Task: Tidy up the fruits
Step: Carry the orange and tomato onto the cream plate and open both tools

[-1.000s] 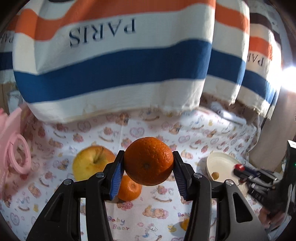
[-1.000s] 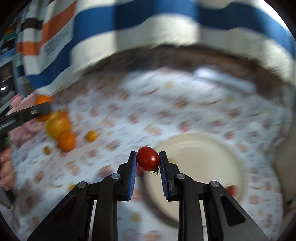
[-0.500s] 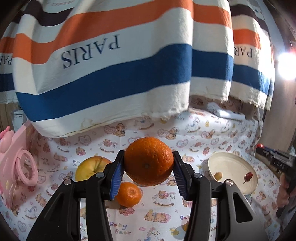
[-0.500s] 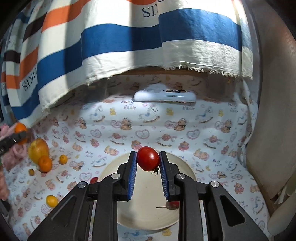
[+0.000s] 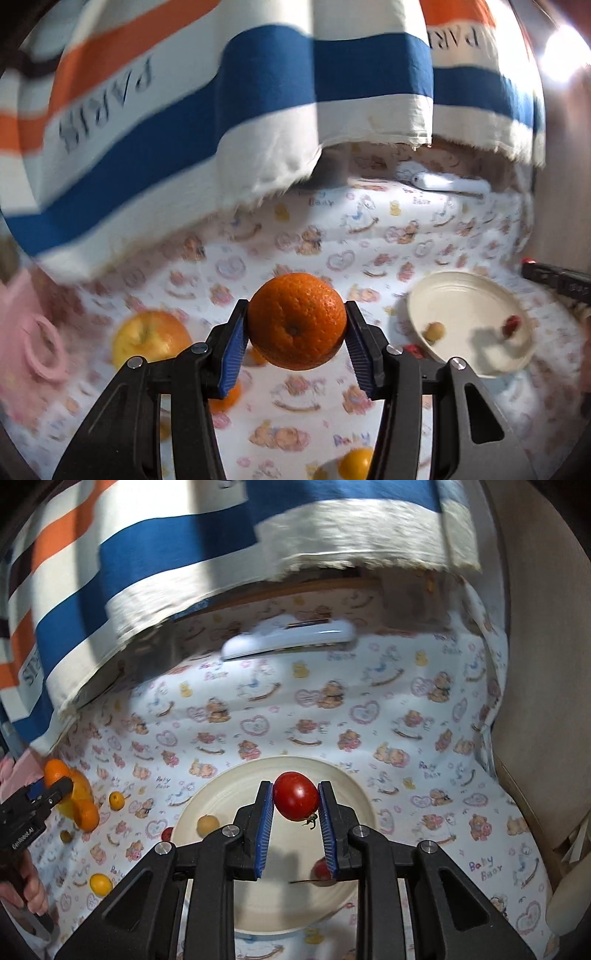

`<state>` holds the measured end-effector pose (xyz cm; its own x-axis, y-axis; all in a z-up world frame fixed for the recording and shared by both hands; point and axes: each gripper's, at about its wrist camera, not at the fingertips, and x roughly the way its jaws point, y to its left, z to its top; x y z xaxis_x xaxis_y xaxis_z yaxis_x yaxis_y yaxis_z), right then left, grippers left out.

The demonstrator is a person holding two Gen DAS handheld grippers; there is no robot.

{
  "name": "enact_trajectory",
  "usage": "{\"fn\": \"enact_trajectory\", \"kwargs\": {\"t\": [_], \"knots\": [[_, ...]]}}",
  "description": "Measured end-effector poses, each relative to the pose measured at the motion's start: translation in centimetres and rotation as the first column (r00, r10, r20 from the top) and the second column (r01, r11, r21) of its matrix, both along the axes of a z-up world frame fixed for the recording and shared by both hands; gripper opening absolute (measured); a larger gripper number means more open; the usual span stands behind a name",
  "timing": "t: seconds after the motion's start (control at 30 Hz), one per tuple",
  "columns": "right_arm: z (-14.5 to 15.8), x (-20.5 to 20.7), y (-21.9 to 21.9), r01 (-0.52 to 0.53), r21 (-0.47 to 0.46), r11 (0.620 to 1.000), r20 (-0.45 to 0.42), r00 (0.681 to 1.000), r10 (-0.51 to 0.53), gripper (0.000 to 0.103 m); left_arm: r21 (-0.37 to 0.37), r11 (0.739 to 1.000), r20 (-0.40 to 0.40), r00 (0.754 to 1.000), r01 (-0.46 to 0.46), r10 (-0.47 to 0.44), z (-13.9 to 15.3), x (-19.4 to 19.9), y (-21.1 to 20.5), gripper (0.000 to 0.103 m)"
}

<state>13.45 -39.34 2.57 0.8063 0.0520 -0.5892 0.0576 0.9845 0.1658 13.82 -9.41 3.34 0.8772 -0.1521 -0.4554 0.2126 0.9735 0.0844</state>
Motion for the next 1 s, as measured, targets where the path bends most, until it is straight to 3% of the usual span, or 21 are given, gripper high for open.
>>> {"fn": "enact_trajectory", "kwargs": {"t": [0.1, 0.3, 0.4, 0.53, 0.77, 1.0], "knots": [[-0.8, 0.7, -1.4, 0.029, 0.052, 0.998, -0.061, 0.998, -0.026, 0.025, -0.040, 0.998, -0.018, 0.998, 0.051, -0.052, 0.9, 0.1, -1.6, 0.049], [-1.6, 1.3, -1.7, 0.051, 0.021, 0.999, -0.097, 0.994, -0.048, 0.025, -0.042, 0.988, -0.046, 0.988, 0.147, -0.149, 1.7, 0.0, -6.0, 0.049], [-2.2, 1.6, -1.6, 0.055, 0.020, 0.998, -0.133, 0.990, -0.052, 0.025, 0.012, 0.978, -0.180, 0.963, 0.207, -0.202, 0.6, 0.8, -9.0, 0.049], [-2.7, 1.8, -1.2, 0.051, 0.013, 0.999, -0.169, 0.984, -0.048, 0.025, 0.004, 0.958, -0.345, 0.899, 0.287, -0.268, -1.9, 1.8, -12.0, 0.049], [-4.0, 2.6, -1.6, 0.081, -0.001, 0.997, -0.237, 0.968, -0.079, 0.025, 0.016, 0.945, -0.410, 0.864, 0.327, -0.292, -3.8, 1.9, -13.9, 0.049], [-4.0, 2.7, -2.4, 0.099, 0.025, 0.995, -0.245, 0.965, -0.090, 0.025, 0.046, 0.933, -0.412, 0.857, 0.358, -0.309, -4.6, 1.5, -15.2, 0.049]]}}
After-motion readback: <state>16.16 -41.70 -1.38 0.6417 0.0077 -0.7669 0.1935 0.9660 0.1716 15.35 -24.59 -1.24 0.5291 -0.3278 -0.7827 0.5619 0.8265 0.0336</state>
